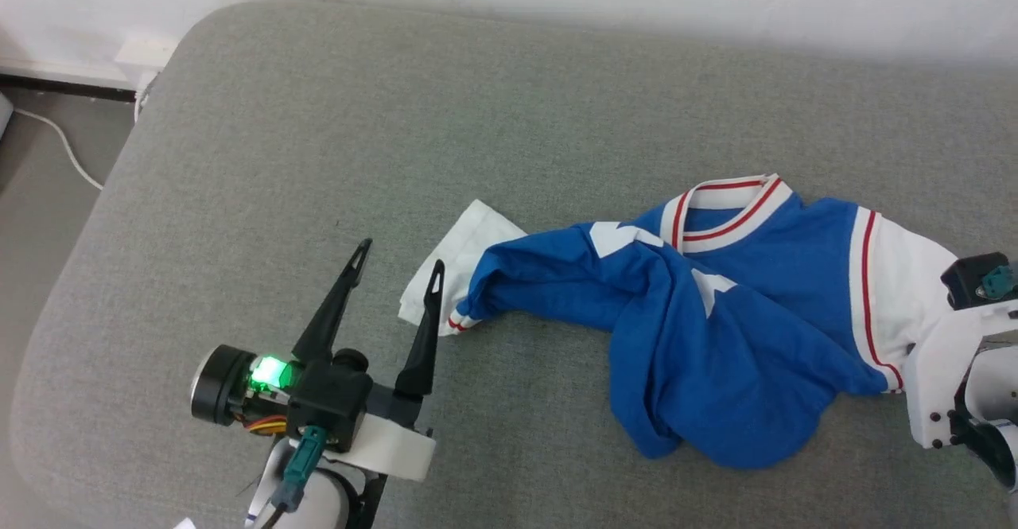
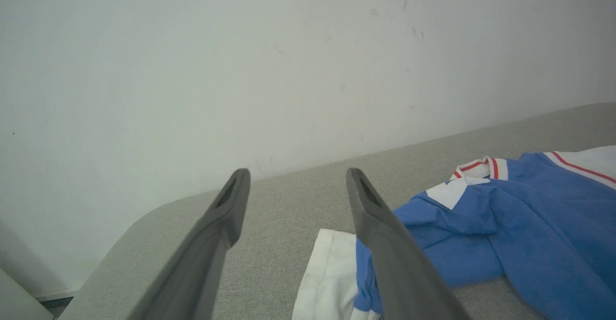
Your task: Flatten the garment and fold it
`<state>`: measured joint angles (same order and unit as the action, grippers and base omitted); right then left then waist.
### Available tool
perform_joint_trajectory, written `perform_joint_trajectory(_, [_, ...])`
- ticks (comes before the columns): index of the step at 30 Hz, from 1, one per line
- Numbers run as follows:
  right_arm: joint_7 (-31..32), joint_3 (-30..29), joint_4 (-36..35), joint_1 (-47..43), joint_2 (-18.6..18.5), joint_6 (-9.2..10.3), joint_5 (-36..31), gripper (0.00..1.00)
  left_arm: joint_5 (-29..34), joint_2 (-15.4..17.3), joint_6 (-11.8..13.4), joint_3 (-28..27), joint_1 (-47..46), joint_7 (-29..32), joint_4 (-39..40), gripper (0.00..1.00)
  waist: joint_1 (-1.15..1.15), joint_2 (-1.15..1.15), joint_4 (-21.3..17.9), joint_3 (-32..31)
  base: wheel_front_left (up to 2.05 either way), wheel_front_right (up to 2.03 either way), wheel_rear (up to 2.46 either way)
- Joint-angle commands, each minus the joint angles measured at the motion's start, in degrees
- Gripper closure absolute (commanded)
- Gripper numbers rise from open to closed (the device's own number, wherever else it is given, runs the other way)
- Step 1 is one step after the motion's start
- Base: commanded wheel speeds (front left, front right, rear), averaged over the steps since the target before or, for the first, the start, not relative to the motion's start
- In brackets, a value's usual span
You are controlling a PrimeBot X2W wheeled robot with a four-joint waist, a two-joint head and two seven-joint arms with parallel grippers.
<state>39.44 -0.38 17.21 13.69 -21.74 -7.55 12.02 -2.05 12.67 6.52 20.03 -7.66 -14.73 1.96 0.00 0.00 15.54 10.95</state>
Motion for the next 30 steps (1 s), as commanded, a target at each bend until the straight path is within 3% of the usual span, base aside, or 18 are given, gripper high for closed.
perform_joint_trajectory(1, [-1.4,0.1,0.9,-0.3,0.3,0.06,-0.8,1.00,-0.3,-0.3,-0.4,-0.4,0.0,-0.3,-0.5,0.00,0.00,0.00,-1.7,-1.5,0.00,0.00,0.00])
perform_joint_trajectory(8, [-9.9,-2.9,-0.8,0.7,-1.0,0.06,-3.5,1.00,-1.0,-0.5,-1.5,-1.7,0.4,-0.3,-1.4,0.00,0.00,0.00,-5.9,-4.0,0.00,0.00,0.00])
perform_joint_trajectory(15, [-11.8,-9.8,-0.5,-2.7,1.0,0.06,-4.8,1.00,-2.6,-1.8,-2.6,-4.5,1.0,-0.3,-1.1,0.00,0.00,0.00,-8.5,-5.0,0.00,0.00,0.00])
perform_joint_trajectory(16, [-11.5,-10.1,-0.1,-3.6,1.4,0.06,-4.8,0.95,-2.7,-1.9,-2.9,-4.8,1.1,-0.3,-1.0,0.00,0.00,0.00,-8.7,-5.0,0.00,0.00,0.00])
perform_joint_trajectory(17, [-11.4,-10.0,0.3,-4.3,1.7,0.06,-4.8,0.21,-2.8,-2.1,-3.1,-5.1,1.2,-0.3,-0.9,0.00,0.00,0.00,-8.9,-5.1,0.00,0.00,0.00])
perform_joint_trajectory(18, [-11.4,-10.2,0.7,-4.7,2.4,0.06,-4.5,0.00,-2.9,-2.2,-3.2,-5.5,1.3,-0.3,-0.9,0.00,0.00,0.00,-9.2,-5.2,0.00,0.00,0.00])
perform_joint_trajectory(23, [-15.0,-9.5,-0.1,-4.9,4.2,0.06,-4.0,0.00,-2.9,-2.6,-4.2,-6.3,1.8,-0.3,-1.5,0.00,0.00,0.00,-10.2,-5.7,0.00,0.00,0.00])
perform_joint_trajectory(30, [-28.9,-5.6,-8.2,-4.5,6.5,0.06,-2.6,0.00,-3.9,-3.1,-6.9,-6.9,1.2,-0.3,-5.3,0.00,0.00,0.00,-12.1,-6.2,0.00,0.00,0.00])
